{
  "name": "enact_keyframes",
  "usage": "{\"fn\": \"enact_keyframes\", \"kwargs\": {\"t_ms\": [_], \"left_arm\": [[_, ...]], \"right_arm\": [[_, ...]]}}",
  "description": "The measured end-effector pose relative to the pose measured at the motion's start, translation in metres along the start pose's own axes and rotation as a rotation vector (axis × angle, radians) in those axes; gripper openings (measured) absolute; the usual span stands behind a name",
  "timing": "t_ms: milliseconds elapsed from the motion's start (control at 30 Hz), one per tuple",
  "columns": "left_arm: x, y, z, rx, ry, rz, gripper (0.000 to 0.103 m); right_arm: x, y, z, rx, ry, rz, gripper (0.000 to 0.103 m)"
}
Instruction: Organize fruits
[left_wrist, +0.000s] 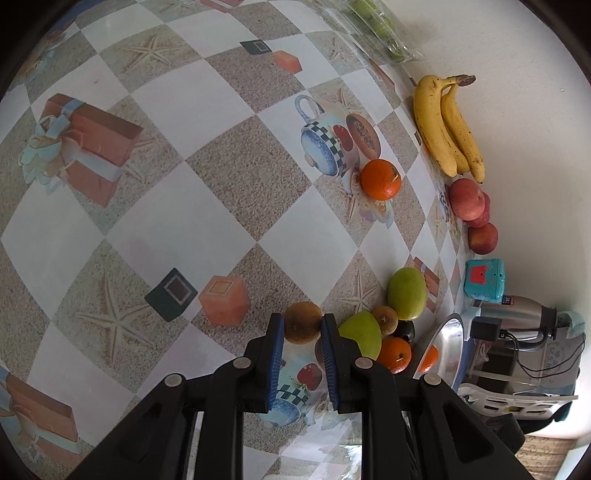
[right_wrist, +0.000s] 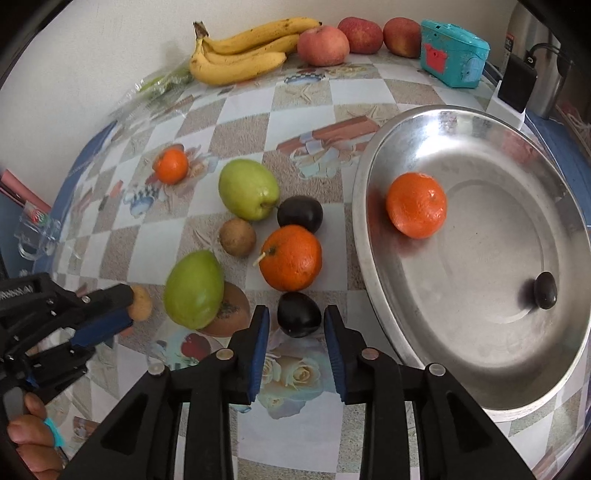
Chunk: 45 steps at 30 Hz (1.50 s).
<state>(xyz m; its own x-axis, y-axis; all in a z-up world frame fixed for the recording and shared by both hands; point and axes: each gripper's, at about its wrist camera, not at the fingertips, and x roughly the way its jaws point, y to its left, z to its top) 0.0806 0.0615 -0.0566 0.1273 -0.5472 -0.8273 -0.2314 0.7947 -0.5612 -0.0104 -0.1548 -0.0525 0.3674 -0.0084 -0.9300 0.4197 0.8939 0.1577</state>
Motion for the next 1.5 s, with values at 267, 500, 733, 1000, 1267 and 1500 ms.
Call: {"fn": "enact_keyframes", "kwargs": {"t_ms": [267,500,733,1000,1267,1500], "left_arm": [[0.0,0.001,0.0,-0.005,-0.002,0.007,0.022],[-0.002,0.004,0.001,-0.023,-0.008,0.012,0.022],[-0.008,0.003,0.002,-0.025,-0.028,0.011,0.022],[-0.02,-0.004,0.005,-0.004,-0.068,-0.001,0.022],[-0.021,-0.014,0.003,0.031,-0.078,0.002,0.022],[-0.018,-0.032,-0.008,0.097,-0.078,0.007,0.022]], "right_arm": [[0.001,-0.001,0.0,-0.007,-0.011,-0.004,0.03],[-0.006,0.001,0.001,-0.016,-0.033,0.026,0.024],[-0.014,0.004,0.002,-0.017,-0.046,0.027,0.024],[-0.04,0.004,0.007,-0.013,-0.119,0.042,0.024],[-0.047,-0.007,0.009,0.019,-0.134,0.038,0.024],[-0.061,-0.049,0.012,0.139,-0.157,0.02,0.024]]}}
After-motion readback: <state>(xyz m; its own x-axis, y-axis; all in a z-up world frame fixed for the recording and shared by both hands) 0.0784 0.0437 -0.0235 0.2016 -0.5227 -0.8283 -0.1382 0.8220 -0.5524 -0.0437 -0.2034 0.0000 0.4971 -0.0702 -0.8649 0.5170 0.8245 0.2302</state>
